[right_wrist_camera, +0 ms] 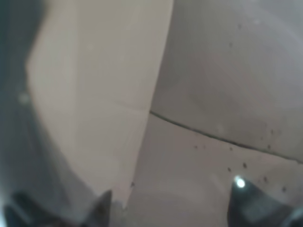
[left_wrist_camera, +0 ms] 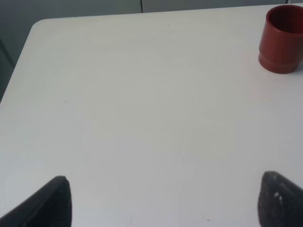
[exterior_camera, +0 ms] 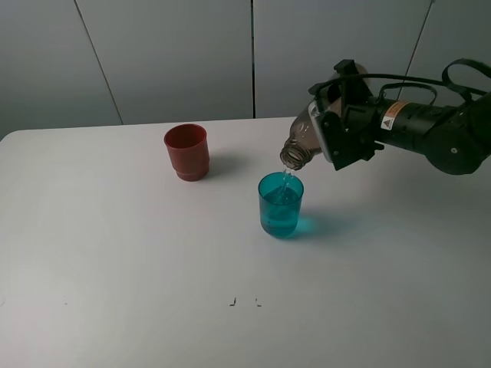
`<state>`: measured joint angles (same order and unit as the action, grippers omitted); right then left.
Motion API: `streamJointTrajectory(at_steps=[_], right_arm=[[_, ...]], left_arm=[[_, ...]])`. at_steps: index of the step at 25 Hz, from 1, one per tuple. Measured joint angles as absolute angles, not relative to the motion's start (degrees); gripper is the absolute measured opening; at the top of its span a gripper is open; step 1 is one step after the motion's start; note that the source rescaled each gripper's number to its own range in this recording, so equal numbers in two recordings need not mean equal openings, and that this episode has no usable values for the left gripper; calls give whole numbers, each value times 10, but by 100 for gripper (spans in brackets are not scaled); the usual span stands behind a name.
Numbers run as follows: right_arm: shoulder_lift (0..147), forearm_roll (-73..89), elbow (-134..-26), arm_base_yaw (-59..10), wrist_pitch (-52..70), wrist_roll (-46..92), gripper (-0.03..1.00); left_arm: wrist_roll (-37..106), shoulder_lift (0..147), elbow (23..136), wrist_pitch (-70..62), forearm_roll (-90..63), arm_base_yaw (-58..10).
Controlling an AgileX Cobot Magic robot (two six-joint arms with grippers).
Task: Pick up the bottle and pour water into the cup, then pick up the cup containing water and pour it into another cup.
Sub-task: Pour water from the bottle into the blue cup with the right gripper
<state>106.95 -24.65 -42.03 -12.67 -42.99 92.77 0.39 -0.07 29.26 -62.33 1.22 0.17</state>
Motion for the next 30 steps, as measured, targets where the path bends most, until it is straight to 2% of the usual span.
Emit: streamJointTrajectory(at_steps=[30], right_arm=[[1069,-246,-420,-127,-436,957,0]], left_arm=[[0,-1,293,-623,12,2]])
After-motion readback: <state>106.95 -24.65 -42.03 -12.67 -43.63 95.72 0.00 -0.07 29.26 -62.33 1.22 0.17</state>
